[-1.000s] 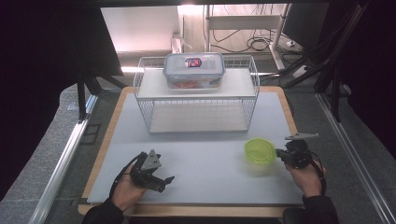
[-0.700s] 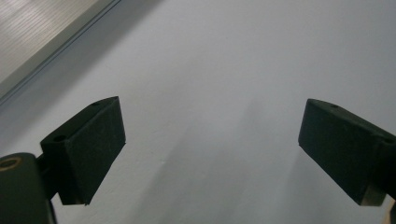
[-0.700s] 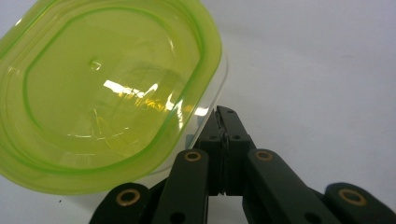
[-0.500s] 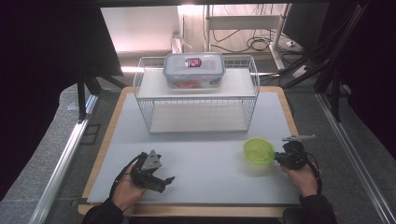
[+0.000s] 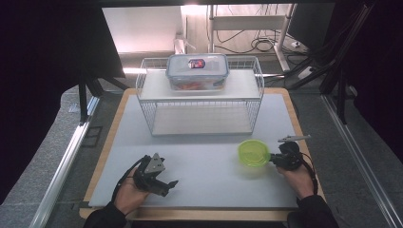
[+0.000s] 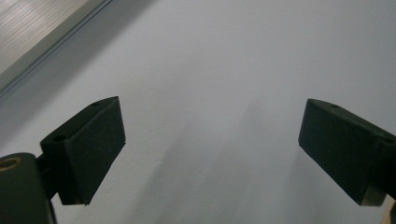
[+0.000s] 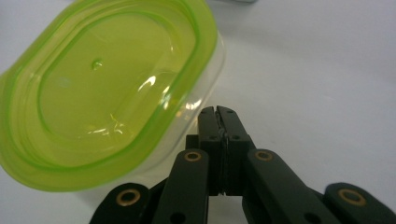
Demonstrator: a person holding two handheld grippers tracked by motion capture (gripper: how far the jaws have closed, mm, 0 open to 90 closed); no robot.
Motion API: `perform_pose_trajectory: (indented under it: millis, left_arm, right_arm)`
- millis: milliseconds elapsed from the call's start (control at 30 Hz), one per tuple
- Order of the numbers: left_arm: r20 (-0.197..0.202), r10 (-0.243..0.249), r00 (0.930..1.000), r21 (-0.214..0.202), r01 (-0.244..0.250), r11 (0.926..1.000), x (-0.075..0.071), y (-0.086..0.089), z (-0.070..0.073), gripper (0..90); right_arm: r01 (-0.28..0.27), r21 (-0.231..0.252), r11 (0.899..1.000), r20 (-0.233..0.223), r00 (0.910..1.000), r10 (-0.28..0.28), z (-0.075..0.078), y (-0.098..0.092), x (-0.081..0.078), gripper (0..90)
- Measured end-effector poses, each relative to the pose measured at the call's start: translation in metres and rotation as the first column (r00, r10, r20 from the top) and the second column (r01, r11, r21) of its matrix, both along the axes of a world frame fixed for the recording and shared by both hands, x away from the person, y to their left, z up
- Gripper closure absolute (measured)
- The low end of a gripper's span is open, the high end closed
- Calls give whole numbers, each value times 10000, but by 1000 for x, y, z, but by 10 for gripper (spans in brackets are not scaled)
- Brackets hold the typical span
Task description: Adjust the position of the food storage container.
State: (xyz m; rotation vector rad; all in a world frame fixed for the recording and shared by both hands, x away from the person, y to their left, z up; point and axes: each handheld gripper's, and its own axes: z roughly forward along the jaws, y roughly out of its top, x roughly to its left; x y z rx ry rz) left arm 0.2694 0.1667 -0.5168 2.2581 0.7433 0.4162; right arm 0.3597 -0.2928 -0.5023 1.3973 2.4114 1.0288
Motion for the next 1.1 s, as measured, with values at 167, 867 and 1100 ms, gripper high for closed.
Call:
perform_pose_trajectory:
  millis: [167,867,1100]
  left_arm:
    - [-23,9,10000,-6,-9,10000,0,0,0,71]
    - [-92,6,10000,85,-6,10000,1,0,0,71]
    - [-114,18,9999,100,-16,9999,1,0,-1,71]
  right_arm:
    - [-400,-23,9992,19,9992,400,-1,17,1,894]
    - [-1273,244,9916,-377,9910,1281,-9,76,0,883]
    - [-1670,392,9852,-601,9838,1691,-13,97,1,885]
